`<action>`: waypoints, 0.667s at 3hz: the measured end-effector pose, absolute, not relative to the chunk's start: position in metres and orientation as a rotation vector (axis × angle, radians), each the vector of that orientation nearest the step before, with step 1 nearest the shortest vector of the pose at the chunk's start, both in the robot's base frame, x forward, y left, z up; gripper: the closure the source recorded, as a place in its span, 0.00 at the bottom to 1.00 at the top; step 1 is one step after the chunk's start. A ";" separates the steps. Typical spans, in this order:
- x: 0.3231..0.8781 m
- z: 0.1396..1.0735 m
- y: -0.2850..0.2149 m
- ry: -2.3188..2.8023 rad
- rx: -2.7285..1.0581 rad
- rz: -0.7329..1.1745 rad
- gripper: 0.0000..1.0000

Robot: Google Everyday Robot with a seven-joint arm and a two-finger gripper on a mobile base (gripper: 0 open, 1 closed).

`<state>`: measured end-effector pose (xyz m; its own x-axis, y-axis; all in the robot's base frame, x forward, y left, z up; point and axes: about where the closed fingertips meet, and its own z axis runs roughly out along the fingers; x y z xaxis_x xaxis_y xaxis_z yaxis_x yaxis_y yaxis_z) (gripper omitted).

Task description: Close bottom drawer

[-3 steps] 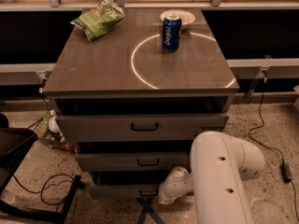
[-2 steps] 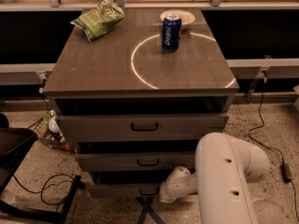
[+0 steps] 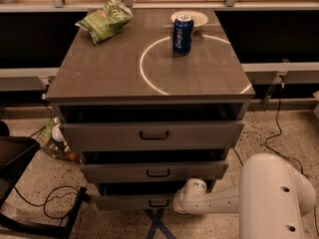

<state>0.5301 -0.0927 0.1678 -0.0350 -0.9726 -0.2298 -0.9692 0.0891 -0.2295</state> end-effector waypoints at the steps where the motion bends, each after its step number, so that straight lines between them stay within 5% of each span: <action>1: 0.530 0.168 -0.093 2.050 -1.923 -0.015 1.00; 2: 0.535 0.160 -0.090 2.049 -1.895 -0.024 1.00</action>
Offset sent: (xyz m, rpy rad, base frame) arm 0.0142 0.0063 -0.0184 0.0254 -0.0505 -0.0393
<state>0.5353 -0.0900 0.1601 -0.0449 -0.9696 -0.2405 -0.9636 0.1055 -0.2457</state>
